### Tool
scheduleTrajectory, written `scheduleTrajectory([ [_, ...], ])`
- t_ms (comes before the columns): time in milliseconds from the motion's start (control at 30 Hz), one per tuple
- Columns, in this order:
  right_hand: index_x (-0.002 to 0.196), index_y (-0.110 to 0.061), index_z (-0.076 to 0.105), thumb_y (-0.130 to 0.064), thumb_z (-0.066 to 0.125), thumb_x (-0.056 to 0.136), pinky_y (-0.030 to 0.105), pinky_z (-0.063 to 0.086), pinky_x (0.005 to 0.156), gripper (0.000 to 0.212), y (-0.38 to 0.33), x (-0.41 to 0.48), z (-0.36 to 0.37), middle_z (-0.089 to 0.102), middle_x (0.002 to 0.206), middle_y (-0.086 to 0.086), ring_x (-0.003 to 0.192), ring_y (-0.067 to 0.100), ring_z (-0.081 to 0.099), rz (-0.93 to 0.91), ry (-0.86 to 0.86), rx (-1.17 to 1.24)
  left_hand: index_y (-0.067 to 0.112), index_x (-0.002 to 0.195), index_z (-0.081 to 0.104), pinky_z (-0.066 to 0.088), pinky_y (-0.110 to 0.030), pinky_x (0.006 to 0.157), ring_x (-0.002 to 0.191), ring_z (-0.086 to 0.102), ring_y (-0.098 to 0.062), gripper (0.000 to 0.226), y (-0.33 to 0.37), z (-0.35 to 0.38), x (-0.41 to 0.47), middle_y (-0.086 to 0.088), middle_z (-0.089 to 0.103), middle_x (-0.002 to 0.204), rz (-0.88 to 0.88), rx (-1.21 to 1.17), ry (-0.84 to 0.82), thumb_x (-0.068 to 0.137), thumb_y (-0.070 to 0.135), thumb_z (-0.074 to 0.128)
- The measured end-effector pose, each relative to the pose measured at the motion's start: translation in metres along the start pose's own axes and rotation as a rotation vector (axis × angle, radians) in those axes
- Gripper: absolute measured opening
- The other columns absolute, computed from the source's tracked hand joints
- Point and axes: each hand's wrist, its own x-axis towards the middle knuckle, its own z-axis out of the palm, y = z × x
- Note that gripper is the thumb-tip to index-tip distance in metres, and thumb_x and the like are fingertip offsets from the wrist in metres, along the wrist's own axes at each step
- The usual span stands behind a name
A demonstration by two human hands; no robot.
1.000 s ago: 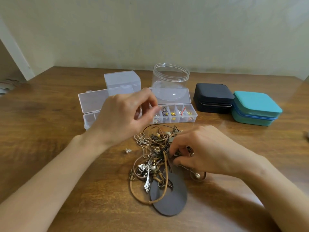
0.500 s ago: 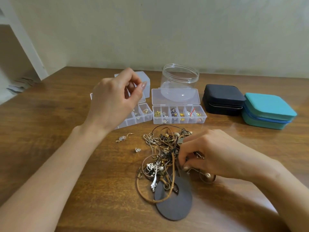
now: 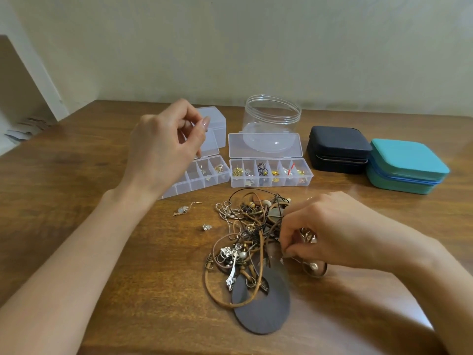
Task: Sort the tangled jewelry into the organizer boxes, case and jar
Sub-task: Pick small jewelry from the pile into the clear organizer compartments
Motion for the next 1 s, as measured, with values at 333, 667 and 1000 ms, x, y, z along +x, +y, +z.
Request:
scheduleTrajectory([
  [333,0.089,-0.038,0.062,-0.037,0.06,0.088,0.011,0.04,0.068,0.003,0.01,-0.011,-0.011,0.06,0.088,-0.021,0.082,0.0,0.054,0.06,-0.088,-0.018,0.008,0.088,0.061,0.052,-0.028,0.06,0.057,0.062,-0.006,0.023,0.0,0.001,-0.001,0.009,0.059,0.061,-0.007,0.011,-0.021,0.095,0.028,0.054],
  [667,0.109,-0.043,0.061,-0.042,0.063,0.084,0.015,0.042,0.07,0.024,0.0,-0.004,-0.004,0.053,0.086,-0.025,0.081,-0.002,0.051,-0.069,-0.042,0.073,0.008,0.085,0.062,0.046,-0.015,0.051,0.054,0.061,-0.007,0.02,0.015,-0.003,-0.002,0.004,0.061,0.056,-0.09,-0.215,-0.232,0.091,0.027,0.057],
  [1000,0.093,-0.038,0.067,-0.038,0.062,0.082,0.02,0.048,0.061,0.012,-0.004,-0.001,0.006,0.061,0.083,-0.02,0.076,0.003,0.054,-0.129,0.051,0.069,0.016,0.08,0.065,0.045,-0.013,0.054,0.044,0.057,-0.01,0.026,0.032,-0.003,-0.007,0.002,0.07,0.061,-0.215,-0.296,-0.965,0.086,0.038,0.054],
])
